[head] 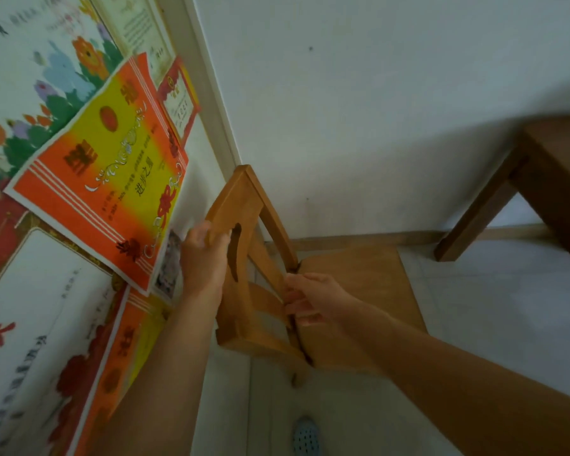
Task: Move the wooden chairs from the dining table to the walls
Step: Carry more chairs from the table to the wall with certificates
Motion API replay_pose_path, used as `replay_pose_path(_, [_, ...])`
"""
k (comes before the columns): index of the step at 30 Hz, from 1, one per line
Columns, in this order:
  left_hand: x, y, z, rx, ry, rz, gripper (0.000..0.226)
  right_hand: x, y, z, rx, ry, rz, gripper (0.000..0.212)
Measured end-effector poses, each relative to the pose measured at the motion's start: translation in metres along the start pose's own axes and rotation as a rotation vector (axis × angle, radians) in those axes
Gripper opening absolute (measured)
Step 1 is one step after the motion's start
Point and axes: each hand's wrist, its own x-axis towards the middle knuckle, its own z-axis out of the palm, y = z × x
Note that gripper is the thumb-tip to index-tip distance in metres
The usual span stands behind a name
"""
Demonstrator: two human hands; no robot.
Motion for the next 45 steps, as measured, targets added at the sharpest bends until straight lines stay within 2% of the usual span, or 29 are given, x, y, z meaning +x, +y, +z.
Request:
replay_pose_path(4, [-0.061,0.005,0.020,-0.122,-0.114,-0.130,0.033,-0.037,0.027,-0.045,0.093,0.082,-0.024,0.013])
replay_pose_path(6, [-0.091,0.004,0.027,-0.130,-0.182,-0.173,0.033,-0.057,0.040,-0.063,0.152,0.112,-0.033,0.006])
replay_pose_path(10, [-0.159,0.005,0.043,-0.127,-0.286,-0.186,0.031,-0.105,0.070,-0.097,0.217,0.162,-0.056,0.023])
replay_pose_path(21, [-0.288,-0.012,0.050,-0.213,-0.441,-0.310,0.021,-0.200,0.136,-0.136,0.364,0.203,-0.035,0.023])
replay_pose_path(26, [-0.331,-0.016,0.051,-0.218,-0.520,-0.331,0.018,-0.235,0.154,-0.140,0.430,0.278,-0.088,0.009])
replay_pose_path(29, [-0.359,-0.019,0.052,-0.201,-0.582,-0.317,0.021,-0.259,0.168,-0.146,0.502,0.365,-0.145,0.006])
replay_pose_path(34, [-0.415,-0.031,0.057,-0.158,-0.724,-0.306,0.022,-0.309,0.208,-0.159,0.554,0.536,-0.204,0.014])
replay_pose_path(41, [-0.518,-0.035,0.078,-0.048,-0.939,-0.306,0.025,-0.392,0.271,-0.201,0.430,0.881,-0.281,0.017])
replay_pose_path(45, [-0.567,-0.028,0.096,0.016,-1.041,-0.262,0.025,-0.439,0.304,-0.241,0.224,1.052,-0.379,0.022])
